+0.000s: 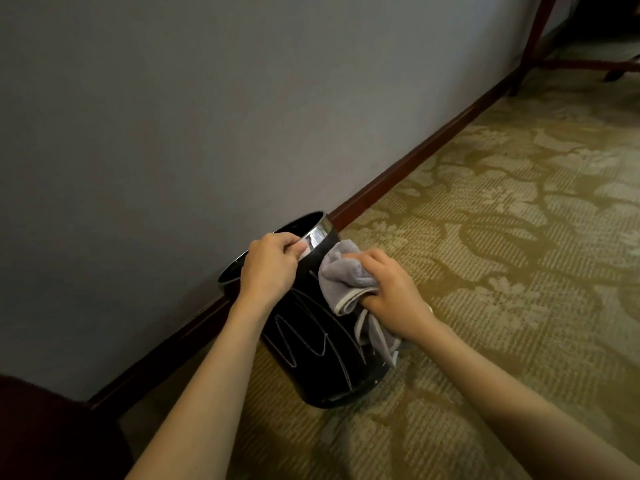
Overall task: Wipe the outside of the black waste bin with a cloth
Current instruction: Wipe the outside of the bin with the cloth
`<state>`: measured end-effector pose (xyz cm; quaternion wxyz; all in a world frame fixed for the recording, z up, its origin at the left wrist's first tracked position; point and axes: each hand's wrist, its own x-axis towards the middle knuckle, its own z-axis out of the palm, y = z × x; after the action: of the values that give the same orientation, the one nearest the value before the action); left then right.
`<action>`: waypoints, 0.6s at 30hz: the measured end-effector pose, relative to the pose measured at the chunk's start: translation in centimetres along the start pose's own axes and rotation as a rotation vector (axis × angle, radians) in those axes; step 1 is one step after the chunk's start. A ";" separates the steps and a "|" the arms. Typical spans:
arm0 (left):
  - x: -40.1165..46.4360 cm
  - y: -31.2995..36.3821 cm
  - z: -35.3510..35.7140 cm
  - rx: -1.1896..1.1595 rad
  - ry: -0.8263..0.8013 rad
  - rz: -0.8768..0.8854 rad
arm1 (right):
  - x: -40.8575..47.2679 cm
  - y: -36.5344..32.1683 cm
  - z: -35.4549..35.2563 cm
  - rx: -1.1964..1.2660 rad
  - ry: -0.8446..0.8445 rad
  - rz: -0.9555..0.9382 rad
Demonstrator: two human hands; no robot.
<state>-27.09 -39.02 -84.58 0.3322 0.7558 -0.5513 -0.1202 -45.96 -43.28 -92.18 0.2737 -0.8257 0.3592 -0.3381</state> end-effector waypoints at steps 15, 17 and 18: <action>-1.2 -7.9 -7.3 -0.124 -0.311 -0.036 | -2.1 2.2 1.2 -0.132 -0.143 0.141; -1.3 -8.6 -7.1 -0.109 -0.220 -0.023 | -2.3 2.4 1.3 -0.141 -0.149 0.146; -1.4 -8.9 -7.0 -0.099 -0.190 -0.026 | -2.4 2.4 1.2 -0.143 -0.157 0.150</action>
<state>-17.06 -33.67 -85.24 0.3135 0.7309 -0.5638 -0.2227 -47.24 -42.59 -95.51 0.2658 -0.8377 0.4208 -0.2246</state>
